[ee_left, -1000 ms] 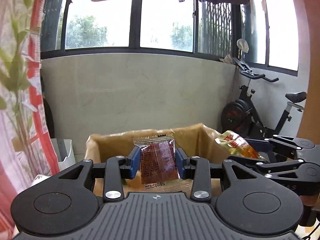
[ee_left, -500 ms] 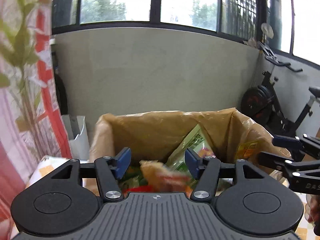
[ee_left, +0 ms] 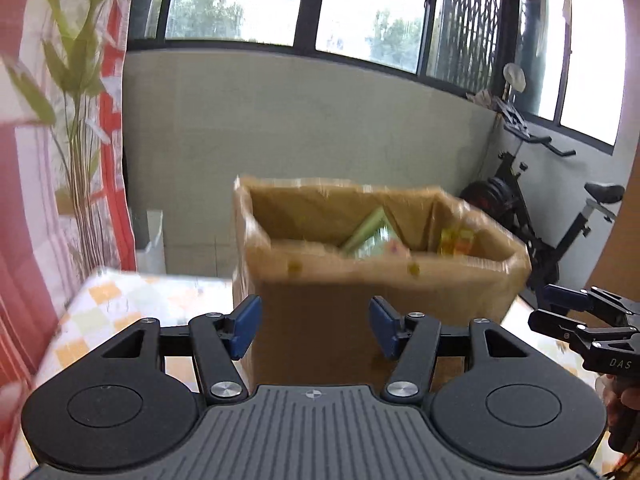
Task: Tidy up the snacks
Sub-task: 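Move the left tool back to the cracker packet beside the box, then grasp the white cracker packet with the left tool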
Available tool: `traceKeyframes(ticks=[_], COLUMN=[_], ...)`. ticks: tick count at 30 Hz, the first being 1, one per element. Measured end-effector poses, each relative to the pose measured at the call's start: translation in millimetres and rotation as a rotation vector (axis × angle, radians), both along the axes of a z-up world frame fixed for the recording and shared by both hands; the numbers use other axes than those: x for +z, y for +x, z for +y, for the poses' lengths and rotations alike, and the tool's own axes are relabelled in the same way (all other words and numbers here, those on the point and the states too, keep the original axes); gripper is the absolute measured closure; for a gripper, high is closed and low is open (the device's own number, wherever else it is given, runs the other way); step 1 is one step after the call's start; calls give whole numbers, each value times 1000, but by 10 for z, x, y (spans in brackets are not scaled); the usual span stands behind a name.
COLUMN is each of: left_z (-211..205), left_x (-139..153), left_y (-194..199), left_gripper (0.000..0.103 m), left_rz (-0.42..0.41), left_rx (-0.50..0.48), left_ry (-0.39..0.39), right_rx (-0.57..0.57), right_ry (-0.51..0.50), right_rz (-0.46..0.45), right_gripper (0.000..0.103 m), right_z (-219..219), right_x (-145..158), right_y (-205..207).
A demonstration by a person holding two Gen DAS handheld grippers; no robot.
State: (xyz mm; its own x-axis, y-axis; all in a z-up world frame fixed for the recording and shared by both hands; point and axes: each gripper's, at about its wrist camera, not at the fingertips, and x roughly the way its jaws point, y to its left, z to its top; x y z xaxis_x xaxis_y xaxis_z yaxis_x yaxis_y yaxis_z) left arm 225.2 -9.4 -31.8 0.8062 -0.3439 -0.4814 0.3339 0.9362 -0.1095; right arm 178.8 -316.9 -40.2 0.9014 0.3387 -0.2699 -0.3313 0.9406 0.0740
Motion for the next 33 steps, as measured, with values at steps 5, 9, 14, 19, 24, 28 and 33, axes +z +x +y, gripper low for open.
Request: traceKeyframes(ticks=[5,9,14,19,24,28,33], left_z=[61,51,27,-36,-150,-205,-262], left_x=[-362,-636,-928,-1236,-1452,-1598,-1686], left_y=[6,68,233,395,467,538,576], left_gripper=[42,42,42,42,43,48,51], left_rz=[104,166,241,305,346,372,386], left_rx=[14,16,16,20,10,9,-14], left_ry=[-27,-24,-39,-48,-48,-45,-49], right_rx=[40,86,127,141,175,207,217], right_ry=[-28,-77,-150,-239,-267,-252,-231], right_rz=[99,186,274,352,361,372,336], right_gripper=[32,32,32,34,35,39,40], right_z=[152,309,464,666,773,763,686], right_x=[-298,-570,-887,-1200,-1277,-1321,-1412], right_y=[-89,-17,186,430,551,618,570])
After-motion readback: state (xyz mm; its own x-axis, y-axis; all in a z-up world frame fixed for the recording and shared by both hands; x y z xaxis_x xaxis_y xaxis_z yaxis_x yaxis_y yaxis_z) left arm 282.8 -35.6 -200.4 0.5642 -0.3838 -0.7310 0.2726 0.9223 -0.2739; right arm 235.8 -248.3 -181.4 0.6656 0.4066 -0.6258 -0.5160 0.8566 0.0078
